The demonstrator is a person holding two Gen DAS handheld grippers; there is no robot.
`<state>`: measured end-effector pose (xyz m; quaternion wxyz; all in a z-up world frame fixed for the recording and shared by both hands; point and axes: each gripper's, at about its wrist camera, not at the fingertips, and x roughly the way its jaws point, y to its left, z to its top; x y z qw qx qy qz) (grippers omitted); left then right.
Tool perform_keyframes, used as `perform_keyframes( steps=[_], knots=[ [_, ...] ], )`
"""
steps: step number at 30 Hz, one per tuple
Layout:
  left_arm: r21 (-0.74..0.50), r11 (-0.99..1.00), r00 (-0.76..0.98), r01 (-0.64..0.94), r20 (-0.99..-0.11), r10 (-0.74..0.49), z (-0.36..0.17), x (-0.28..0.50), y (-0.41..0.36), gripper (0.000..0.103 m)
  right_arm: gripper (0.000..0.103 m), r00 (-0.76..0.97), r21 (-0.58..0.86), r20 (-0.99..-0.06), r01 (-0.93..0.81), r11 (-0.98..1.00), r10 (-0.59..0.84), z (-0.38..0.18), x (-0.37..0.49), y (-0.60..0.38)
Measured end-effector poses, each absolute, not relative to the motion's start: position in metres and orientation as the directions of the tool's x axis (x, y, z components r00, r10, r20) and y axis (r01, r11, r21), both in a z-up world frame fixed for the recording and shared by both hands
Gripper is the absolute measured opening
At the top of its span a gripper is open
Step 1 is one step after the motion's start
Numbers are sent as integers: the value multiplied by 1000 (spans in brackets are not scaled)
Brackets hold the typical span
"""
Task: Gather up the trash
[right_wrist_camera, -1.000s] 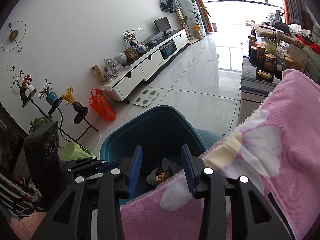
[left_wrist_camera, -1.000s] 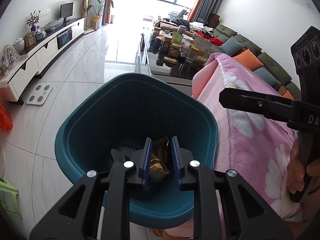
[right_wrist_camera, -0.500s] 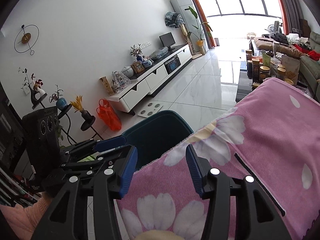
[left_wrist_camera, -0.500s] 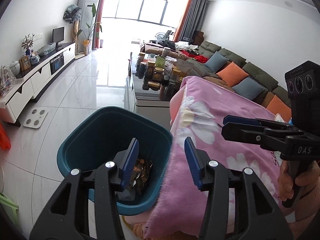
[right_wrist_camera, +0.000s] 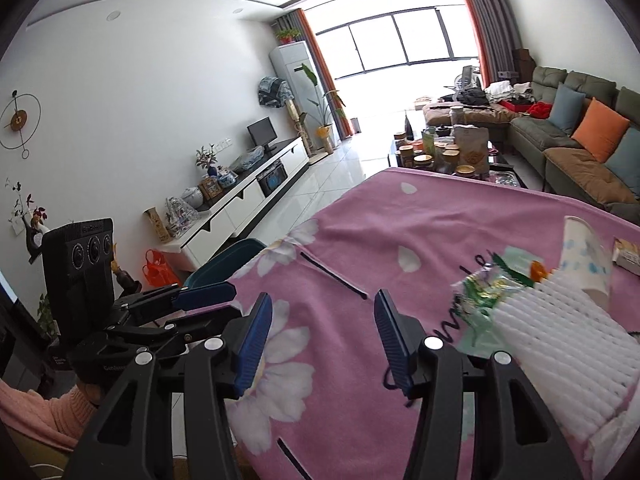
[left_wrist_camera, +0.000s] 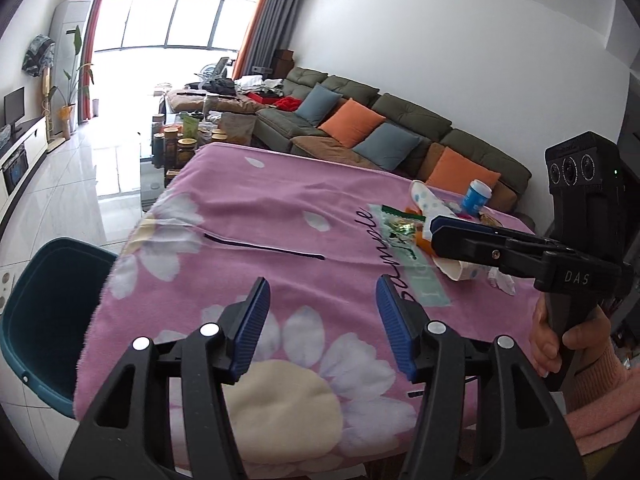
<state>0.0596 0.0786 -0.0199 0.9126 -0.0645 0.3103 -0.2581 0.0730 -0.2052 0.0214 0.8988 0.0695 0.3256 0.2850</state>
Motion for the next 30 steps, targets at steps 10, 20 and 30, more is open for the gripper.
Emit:
perform_keyframes(
  steps=[10, 20, 30],
  knots=[
    [-254, 792, 568, 555, -580, -584, -28, 70, -8, 55, 52, 786, 316, -526, -174, 933, 325, 17, 46, -325],
    [-278, 759, 485, 589, -630, -607, -41, 101, -56, 53, 54, 774, 384, -556, -82, 920, 302, -11, 54, -365],
    [-345, 638, 333, 688, -631, -701, -51, 101, -109, 44, 39, 751, 476, -528, -124, 871, 395, -17, 59, -370]
  ],
)
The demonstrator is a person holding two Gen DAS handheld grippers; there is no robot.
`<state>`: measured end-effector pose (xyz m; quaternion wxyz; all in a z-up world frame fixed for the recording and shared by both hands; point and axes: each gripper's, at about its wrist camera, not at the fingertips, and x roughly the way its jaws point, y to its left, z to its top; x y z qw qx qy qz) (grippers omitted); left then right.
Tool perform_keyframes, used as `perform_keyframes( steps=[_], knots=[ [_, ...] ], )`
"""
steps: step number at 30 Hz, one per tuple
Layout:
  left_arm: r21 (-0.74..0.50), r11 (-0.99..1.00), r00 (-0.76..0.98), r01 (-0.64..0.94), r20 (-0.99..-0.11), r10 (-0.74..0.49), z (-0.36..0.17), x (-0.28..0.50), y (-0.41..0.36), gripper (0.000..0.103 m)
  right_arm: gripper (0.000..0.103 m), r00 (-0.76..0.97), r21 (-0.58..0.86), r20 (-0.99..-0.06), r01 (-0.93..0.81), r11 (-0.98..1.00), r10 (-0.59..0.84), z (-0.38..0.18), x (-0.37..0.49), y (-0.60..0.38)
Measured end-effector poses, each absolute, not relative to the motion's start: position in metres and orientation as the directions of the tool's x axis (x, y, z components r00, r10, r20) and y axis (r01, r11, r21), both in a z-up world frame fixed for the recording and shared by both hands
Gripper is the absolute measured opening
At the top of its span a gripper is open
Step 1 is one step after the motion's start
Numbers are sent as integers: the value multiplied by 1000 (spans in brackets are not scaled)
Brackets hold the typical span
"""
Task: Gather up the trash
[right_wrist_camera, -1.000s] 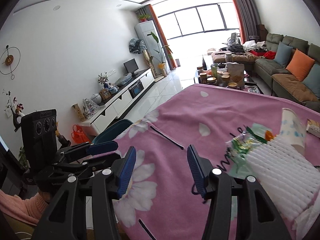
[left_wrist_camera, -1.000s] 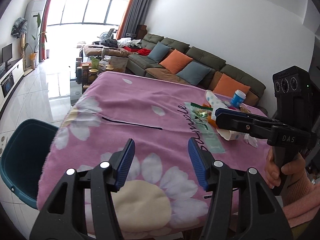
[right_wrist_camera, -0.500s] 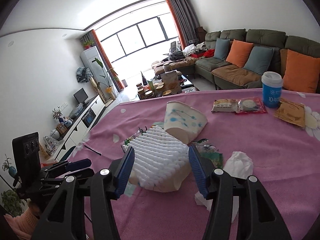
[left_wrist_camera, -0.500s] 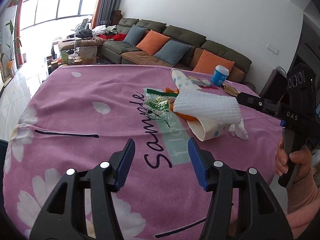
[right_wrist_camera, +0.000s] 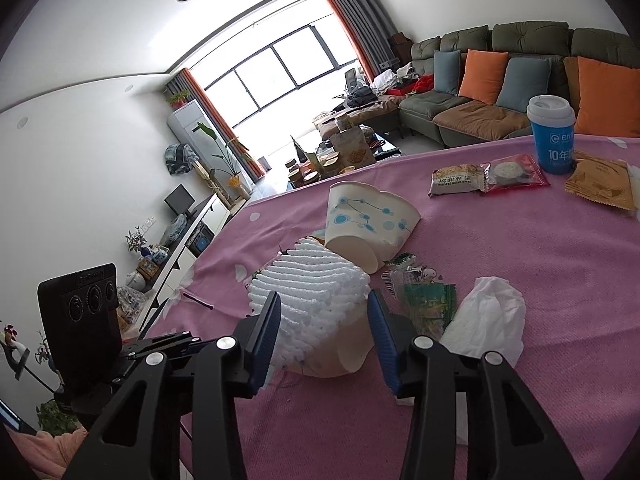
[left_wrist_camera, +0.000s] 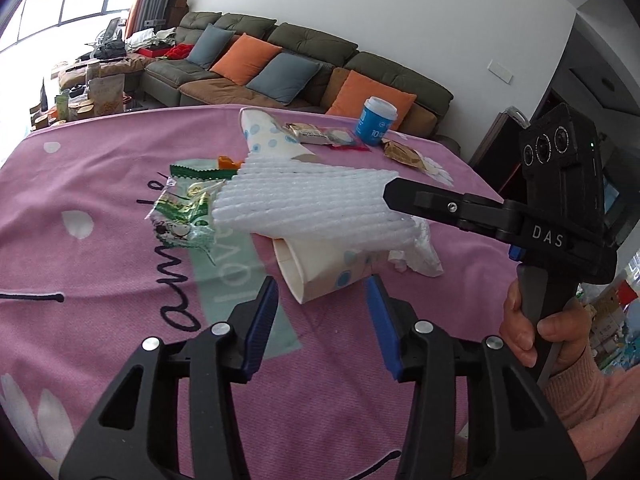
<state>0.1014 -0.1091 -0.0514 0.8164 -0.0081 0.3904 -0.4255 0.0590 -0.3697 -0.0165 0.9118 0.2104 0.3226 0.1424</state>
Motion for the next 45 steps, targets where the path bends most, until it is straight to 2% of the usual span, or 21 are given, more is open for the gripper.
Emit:
perform_keyframes(
  steps=[3, 6, 8, 24, 33, 45],
  knots=[
    [-390, 619, 300, 682, -622, -723, -56, 108, -116, 37, 31, 744, 505, -516, -137, 852, 425, -17, 60, -371],
    [-416, 608, 282, 676, -617, -735, -57, 112, -118, 25, 20, 738, 521, -512, -142, 842, 440, -19, 60, -372],
    [-426, 602, 274, 675, -613, -741, -58, 112, -119, 12, 15, 735, 539, -500, -150, 829, 458, -20, 60, -374],
    [-439, 568, 293, 696, -549, -783, -41, 86, -99, 5, 13, 791, 553, -405, -188, 812, 459, 8, 42, -382],
    [-452, 592, 330, 667, -533, -779, -33, 68, -56, 4, 13, 783, 547, -392, -225, 807, 484, 15, 45, -368],
    [-410, 669, 442, 620, -522, -729, -19, 44, 3, 4, 13, 722, 555, -395, -305, 774, 568, 11, 60, -325]
  ],
)
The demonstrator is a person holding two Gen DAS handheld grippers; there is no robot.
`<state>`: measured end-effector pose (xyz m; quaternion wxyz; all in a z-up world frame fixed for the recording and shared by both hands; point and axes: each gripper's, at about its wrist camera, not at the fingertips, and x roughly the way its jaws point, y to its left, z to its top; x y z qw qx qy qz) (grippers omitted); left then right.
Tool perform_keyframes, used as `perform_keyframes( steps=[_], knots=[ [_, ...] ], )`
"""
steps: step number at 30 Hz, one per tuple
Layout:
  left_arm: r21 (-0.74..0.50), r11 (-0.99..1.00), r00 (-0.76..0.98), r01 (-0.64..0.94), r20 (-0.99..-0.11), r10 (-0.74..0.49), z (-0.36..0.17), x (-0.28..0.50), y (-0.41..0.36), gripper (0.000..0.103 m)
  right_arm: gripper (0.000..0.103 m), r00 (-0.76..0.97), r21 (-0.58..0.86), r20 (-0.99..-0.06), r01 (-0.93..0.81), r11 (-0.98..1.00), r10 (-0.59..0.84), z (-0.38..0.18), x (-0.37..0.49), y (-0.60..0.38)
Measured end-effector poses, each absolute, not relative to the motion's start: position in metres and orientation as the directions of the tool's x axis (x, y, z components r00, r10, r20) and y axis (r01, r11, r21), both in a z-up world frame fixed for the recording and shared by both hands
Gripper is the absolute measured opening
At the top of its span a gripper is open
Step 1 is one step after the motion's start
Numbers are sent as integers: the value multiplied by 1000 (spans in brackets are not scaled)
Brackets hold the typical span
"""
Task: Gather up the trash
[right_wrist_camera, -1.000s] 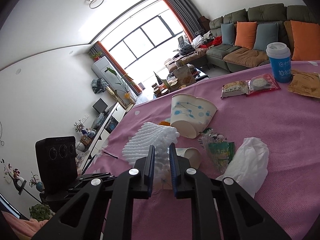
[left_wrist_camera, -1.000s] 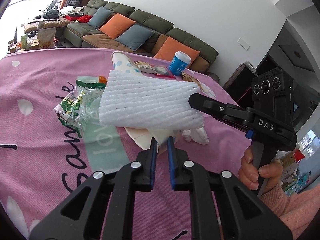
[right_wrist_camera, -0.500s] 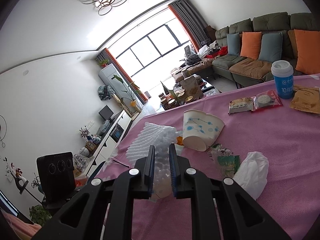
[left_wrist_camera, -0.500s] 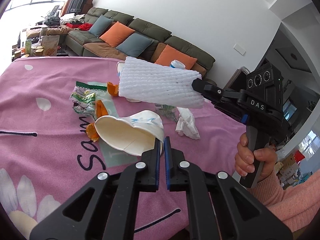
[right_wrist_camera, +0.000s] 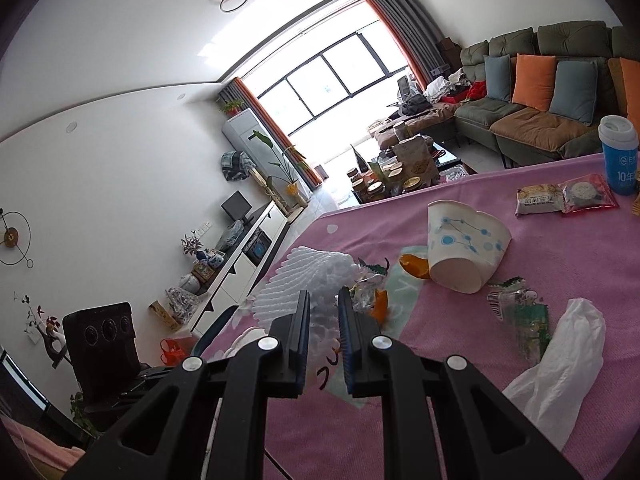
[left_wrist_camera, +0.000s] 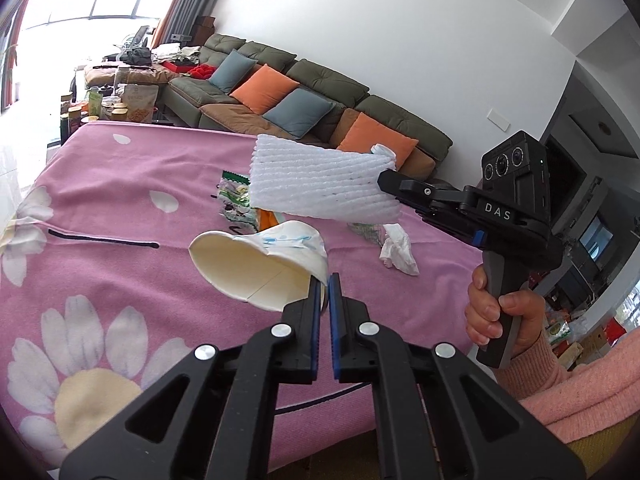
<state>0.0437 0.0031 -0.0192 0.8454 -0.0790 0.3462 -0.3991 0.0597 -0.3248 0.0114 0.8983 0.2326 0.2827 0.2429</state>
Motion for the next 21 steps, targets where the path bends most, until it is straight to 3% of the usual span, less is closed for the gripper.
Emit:
perform_keyframes(
  steps=[21],
  knots=[
    [-375, 823, 622, 427, -539, -568, -7, 22, 112, 4, 13, 593, 571, -410, -426, 702, 693, 6, 100, -235]
  ],
)
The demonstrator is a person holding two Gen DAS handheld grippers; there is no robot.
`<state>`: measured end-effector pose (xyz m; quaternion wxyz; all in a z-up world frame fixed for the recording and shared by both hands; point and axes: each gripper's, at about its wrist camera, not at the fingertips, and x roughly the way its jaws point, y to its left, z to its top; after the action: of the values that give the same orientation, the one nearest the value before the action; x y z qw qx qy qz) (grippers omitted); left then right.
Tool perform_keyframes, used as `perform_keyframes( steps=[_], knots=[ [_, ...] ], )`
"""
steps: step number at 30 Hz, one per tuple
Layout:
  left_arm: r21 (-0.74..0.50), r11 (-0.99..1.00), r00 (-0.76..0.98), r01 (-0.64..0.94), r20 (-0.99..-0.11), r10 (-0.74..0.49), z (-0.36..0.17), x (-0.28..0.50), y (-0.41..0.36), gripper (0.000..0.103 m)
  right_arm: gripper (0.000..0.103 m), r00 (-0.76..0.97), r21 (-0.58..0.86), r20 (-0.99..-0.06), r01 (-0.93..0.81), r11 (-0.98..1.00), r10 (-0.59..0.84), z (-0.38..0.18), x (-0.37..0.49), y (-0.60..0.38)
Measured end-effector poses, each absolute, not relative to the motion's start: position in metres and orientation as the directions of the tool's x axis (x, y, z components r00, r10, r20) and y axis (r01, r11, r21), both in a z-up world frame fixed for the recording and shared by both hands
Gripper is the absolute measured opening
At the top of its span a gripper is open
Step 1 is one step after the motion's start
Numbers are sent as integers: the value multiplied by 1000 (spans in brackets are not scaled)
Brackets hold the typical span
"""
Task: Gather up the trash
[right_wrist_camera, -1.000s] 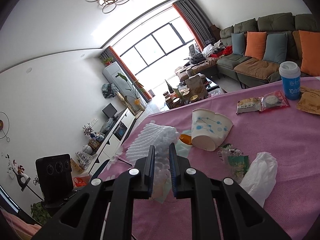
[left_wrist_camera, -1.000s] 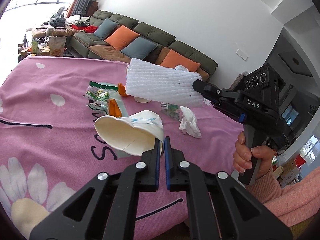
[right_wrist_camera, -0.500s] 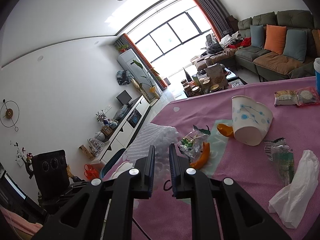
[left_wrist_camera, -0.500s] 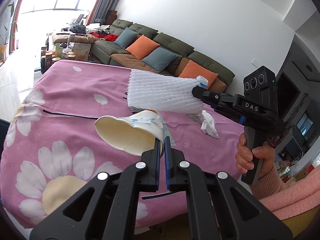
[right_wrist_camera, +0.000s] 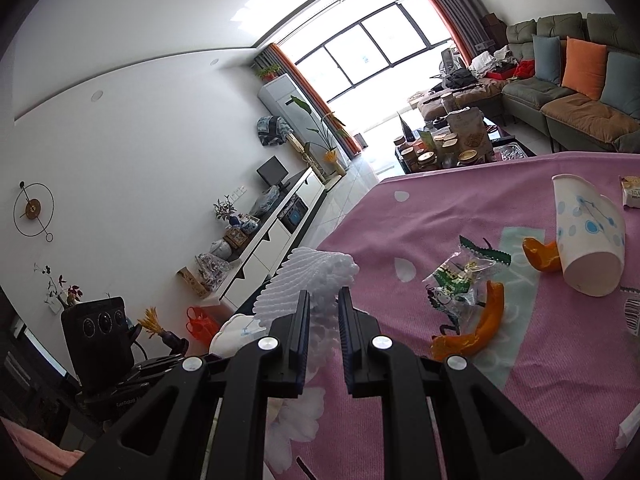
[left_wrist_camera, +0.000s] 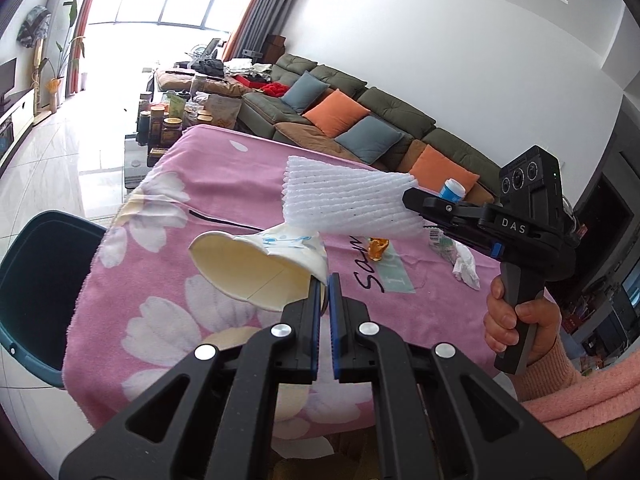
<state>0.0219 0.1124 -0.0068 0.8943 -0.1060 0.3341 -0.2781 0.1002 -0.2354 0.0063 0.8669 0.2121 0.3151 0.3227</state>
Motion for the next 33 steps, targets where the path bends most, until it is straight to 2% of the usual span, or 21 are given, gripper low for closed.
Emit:
perform_keyframes(
  steps=[33],
  knots=[
    [-341, 927, 764, 156, -553, -332, 2, 5, 230, 4, 13, 409, 564, -466, -545, 620, 784, 6, 163, -107]
  ],
)
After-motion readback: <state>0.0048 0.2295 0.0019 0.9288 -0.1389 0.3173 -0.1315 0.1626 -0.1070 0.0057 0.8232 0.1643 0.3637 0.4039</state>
